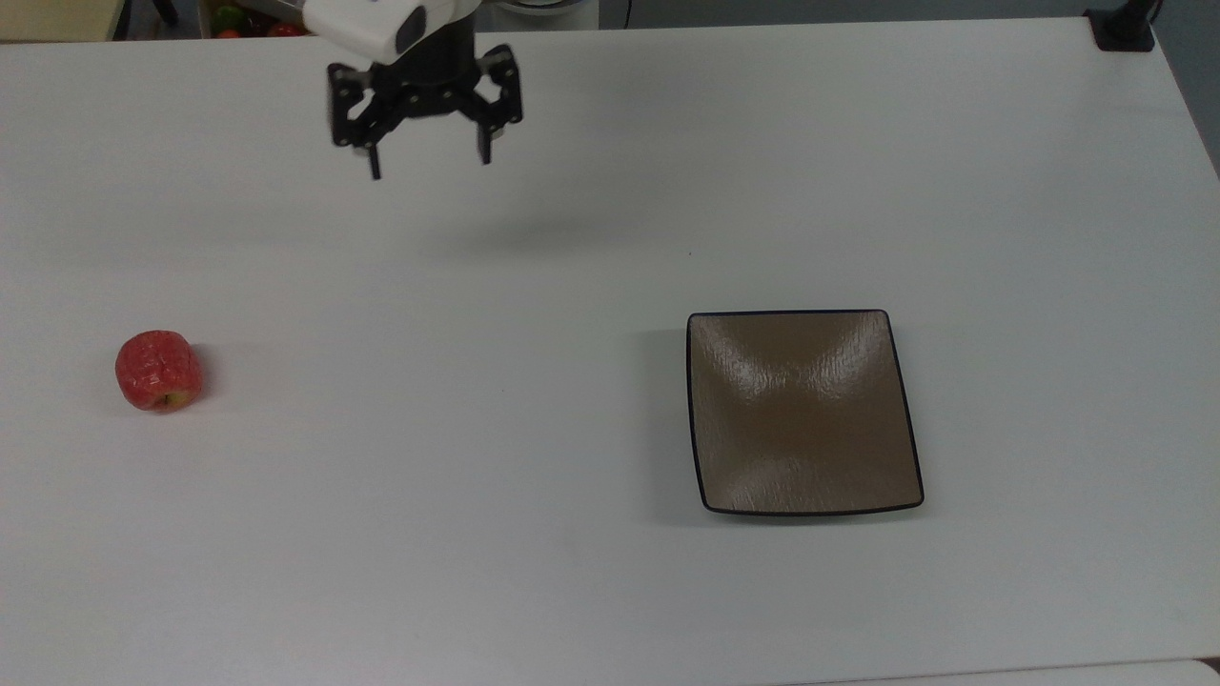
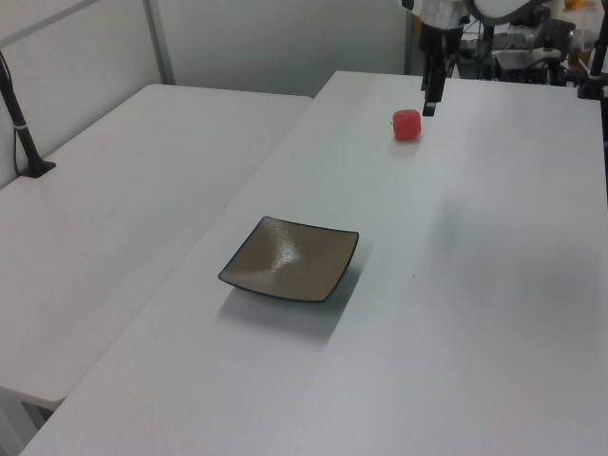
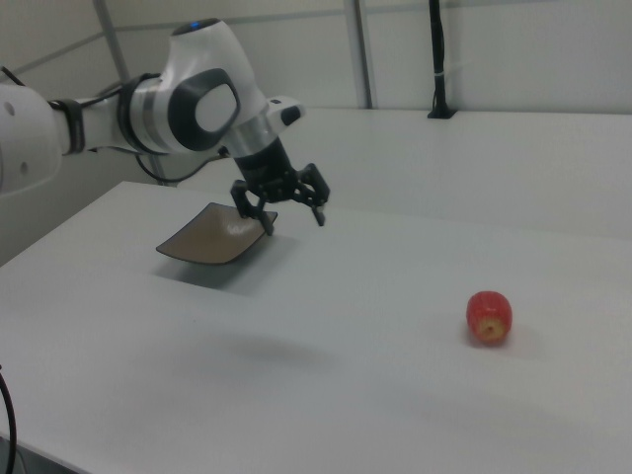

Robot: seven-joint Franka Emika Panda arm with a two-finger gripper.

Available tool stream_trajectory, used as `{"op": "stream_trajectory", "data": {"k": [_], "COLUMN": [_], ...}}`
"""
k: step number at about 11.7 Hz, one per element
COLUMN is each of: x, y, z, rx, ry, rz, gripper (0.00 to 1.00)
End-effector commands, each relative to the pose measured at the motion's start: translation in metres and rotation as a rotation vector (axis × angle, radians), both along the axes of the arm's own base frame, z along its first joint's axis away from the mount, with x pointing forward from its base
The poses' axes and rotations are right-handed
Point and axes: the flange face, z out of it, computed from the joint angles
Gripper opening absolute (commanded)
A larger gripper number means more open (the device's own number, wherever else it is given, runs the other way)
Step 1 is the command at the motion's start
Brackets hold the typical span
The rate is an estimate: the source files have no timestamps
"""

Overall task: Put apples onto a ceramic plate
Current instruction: 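Move the open gripper over to the red apple and lower it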

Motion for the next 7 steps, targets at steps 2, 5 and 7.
{"op": "stream_trajectory", "data": {"k": [2,5,7], "x": [0.029,0.049,0.059], "y": [-0.061,-0.109,-0.142], "z": [-0.042,-0.069,-0.097], "rx": [-0.125,-0.183,-0.212], "ry": [-0.033,-0.029,-0.033], "rz": [0.119,0.145,0.124], "gripper": [1.00,1.00,1.00]}}
